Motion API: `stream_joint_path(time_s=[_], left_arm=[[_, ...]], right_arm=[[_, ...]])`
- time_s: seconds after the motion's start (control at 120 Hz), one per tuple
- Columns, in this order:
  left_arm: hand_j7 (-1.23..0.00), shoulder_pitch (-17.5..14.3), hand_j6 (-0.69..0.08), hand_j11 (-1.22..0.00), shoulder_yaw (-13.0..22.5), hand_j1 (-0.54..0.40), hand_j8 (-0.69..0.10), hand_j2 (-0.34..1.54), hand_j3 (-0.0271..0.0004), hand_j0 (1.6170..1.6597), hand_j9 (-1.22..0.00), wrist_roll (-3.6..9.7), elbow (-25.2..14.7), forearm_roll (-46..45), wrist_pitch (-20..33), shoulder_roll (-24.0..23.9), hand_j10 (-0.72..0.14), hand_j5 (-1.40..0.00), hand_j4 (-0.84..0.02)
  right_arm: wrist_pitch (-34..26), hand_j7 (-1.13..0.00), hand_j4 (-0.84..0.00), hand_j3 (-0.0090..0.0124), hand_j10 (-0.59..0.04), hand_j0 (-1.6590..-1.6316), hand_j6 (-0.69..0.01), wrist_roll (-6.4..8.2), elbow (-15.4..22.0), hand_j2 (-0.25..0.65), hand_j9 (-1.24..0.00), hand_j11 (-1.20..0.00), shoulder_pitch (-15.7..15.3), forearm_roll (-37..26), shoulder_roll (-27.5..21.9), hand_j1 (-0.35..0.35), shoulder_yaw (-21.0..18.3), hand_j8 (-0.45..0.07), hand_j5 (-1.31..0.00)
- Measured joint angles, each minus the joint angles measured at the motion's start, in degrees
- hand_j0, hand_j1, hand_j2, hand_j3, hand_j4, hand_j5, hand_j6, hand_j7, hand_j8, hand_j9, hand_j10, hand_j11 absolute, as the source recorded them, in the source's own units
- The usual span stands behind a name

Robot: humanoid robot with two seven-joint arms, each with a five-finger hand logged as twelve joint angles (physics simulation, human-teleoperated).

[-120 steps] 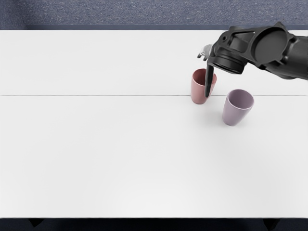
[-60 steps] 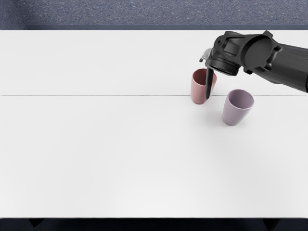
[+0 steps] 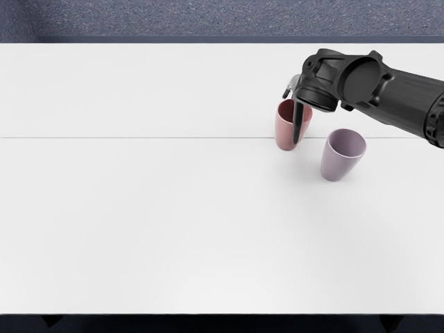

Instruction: Pick up cup and place in cup with right hand

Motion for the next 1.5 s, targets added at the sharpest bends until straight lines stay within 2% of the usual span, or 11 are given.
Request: stream_joint_path(time_s=[0.292,0.4,0.408,0.5,0.508,0.592,0.633,0.692,0.85,1.058,1.5], left_arm=[[0.0,0.0,0.001,0.0,-0.01,0.349,0.001,0.0,0.0,1.6581,0.0,0.0,0.0,0.0,-0.01,0.0,0.0,0.0,0.0],[0.0,0.0,0.001,0.0,-0.01,0.349,0.001,0.0,0.0,1.6581,0.0,0.0,0.0,0.0,-0.01,0.0,0.0,0.0,0.0],[0.0,0.0,0.001,0.0,-0.01,0.349,0.001,0.0,0.0,1.6581,0.0,0.0,0.0,0.0,-0.01,0.0,0.0,0.0,0.0],[0.0,0.0,0.001,0.0,0.0,0.349,0.001,0.0,0.0,1.6581,0.0,0.0,0.0,0.0,-0.02,0.0,0.0,0.0,0.0],[0.0,0.0,0.001,0.0,0.0,0.349,0.001,0.0,0.0,1.6581,0.0,0.0,0.0,0.0,-0.01,0.0,0.0,0.0,0.0],[0.0,0.0,0.001,0.0,0.0,0.349,0.001,0.0,0.0,1.6581,0.0,0.0,0.0,0.0,0.0,0.0,0.0,0.0,0.0],[0.0,0.0,0.001,0.0,0.0,0.349,0.001,0.0,0.0,1.6581,0.0,0.0,0.0,0.0,-0.01,0.0,0.0,0.0,0.0],[0.0,0.0,0.001,0.0,-0.01,0.349,0.001,0.0,0.0,1.6581,0.0,0.0,0.0,0.0,0.01,0.0,0.0,0.0,0.0],[0.0,0.0,0.001,0.0,0.0,0.349,0.001,0.0,0.0,1.6581,0.0,0.0,0.0,0.0,0.01,0.0,0.0,0.0,0.0],[0.0,0.0,0.001,0.0,-0.01,0.349,0.001,0.0,0.0,1.6581,0.0,0.0,0.0,0.0,0.01,0.0,0.0,0.0,0.0],[0.0,0.0,0.0,0.0,0.0,0.349,0.0,0.0,0.0,1.6581,0.0,0.0,-0.03,0.0,0.0,0.0,0.0,0.0,0.0]], right_arm=[[0.02,-0.35,-0.272,0.0,-0.272,-1.658,-0.274,0.0,-0.02,-0.052,-0.35,-0.35,0.05,-0.05,0.02,-0.026,0.02,-0.273,-0.35],[0.04,-0.39,-0.299,0.0001,-0.299,-1.6583,-0.301,-0.01,0.02,-0.016,-0.39,-0.39,0.01,-0.12,0.01,0.077,0.01,-0.3,-0.39],[0.03,-0.39,-0.3,-0.0007,-0.3,-1.658,-0.334,-0.01,0.02,-0.018,-0.39,-0.39,0.01,-0.1,0.0,0.077,0.01,-0.301,-0.39],[0.0,-0.42,-0.322,-0.0002,-0.322,-1.6573,-0.307,-0.02,0.1,-0.023,-0.42,-0.42,-0.04,-0.16,-0.02,0.083,-0.04,-0.321,-0.42],[-0.01,-0.42,-0.325,-0.0014,-0.326,-1.6571,-0.312,-0.03,0.12,-0.022,-0.43,-0.43,-0.05,-0.18,-0.02,0.084,-0.04,-0.324,-0.43],[-0.05,-0.46,-0.341,-0.0003,-0.342,-1.656,-0.269,-0.05,0.22,-0.009,-0.46,-0.46,-0.04,-0.24,-0.04,0.113,-0.01,-0.296,-0.46],[-0.11,-0.47,-0.353,-0.0014,-0.354,-1.6551,-0.265,-0.06,0.28,-0.018,-0.48,-0.48,-0.02,-0.24,-0.03,0.104,0.0,-0.273,-0.48],[-0.19,-0.49,-0.365,0.0001,-0.367,-1.6545,-0.263,-0.06,0.33,-0.031,-0.5,-0.5,0.01,-0.22,-0.02,0.097,-0.03,-0.275,-0.5],[-0.5,-0.53,-0.395,-0.0006,-0.396,-1.6538,-0.313,-0.01,0.8,-0.082,-0.53,-0.53,0.3,-0.25,-0.04,0.044,-0.03,-0.297,-0.53],[-0.63,-0.54,-0.41,0.0,-0.412,-1.6537,-0.308,0.0,1.52,-0.109,-0.55,-0.55,0.59,-0.97,-0.39,0.035,0.19,-0.296,-0.55],[-0.17,-0.55,-0.415,-0.0006,-0.417,-1.6538,-0.299,0.0,6.34,-0.124,-0.56,-0.56,7.16,-0.3,-3.69,0.04,0.64,-0.283,-0.56]])
